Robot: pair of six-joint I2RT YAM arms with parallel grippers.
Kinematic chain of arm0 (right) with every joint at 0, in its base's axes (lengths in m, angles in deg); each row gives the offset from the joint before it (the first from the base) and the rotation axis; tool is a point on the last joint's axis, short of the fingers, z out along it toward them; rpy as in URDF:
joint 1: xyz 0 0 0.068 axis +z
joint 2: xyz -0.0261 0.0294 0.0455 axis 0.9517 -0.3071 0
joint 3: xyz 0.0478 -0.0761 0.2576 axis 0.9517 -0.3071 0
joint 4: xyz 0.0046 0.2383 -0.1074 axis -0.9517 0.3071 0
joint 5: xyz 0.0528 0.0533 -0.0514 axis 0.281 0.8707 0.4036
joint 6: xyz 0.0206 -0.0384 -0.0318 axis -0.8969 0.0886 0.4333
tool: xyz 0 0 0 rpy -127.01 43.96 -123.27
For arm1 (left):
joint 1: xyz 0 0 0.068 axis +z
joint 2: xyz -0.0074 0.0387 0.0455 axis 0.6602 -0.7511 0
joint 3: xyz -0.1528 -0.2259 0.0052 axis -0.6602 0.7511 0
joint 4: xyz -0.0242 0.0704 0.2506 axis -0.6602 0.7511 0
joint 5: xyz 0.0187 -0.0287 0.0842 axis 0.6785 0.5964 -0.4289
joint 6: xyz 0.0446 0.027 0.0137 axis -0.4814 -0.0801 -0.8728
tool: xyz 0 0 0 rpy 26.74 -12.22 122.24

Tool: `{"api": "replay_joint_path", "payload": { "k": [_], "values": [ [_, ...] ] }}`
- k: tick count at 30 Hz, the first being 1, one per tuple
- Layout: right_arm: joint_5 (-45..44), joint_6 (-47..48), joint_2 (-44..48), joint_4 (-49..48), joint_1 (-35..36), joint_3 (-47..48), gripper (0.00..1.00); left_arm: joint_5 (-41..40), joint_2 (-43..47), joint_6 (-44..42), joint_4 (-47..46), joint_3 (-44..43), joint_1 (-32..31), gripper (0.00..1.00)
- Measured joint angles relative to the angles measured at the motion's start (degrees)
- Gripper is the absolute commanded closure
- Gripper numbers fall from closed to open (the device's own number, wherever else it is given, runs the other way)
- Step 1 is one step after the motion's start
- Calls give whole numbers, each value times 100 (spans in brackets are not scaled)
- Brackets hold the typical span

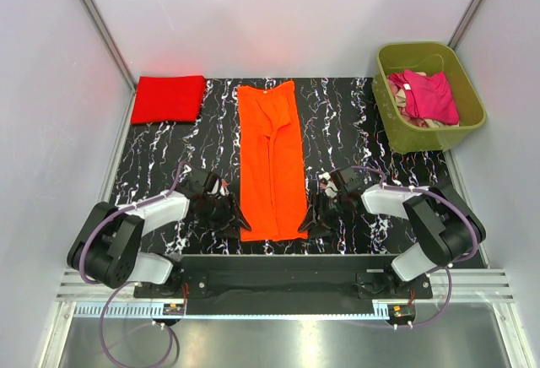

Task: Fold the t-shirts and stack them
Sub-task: Fold the tshirt

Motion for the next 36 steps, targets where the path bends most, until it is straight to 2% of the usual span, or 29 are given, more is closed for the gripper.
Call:
{"api": "replay_joint_path", "payload": {
  "k": [7,12,18,20,26,30,36],
  "values": [
    [-37,2,26,13,2,-22,48,107,-188,-17,44,-31,-61,59],
    [-94,4,-2,26,4,-20,56,55,-214,-46,103,-26,-70,69],
    [-291,24,-13,87,11,-22,81,-44,-212,-70,164,11,-74,82],
    [-361,52,-20,122,11,-31,96,-37,-201,-68,149,48,-76,86],
    [-350,63,-66,125,11,-48,100,-15,-11,-63,9,219,-85,91],
    [-282,63,-15,101,11,-136,100,26,190,-61,-46,398,-87,100],
    [-205,-26,245,-33,11,-455,100,35,590,4,-92,671,-114,100]
  ]
}}
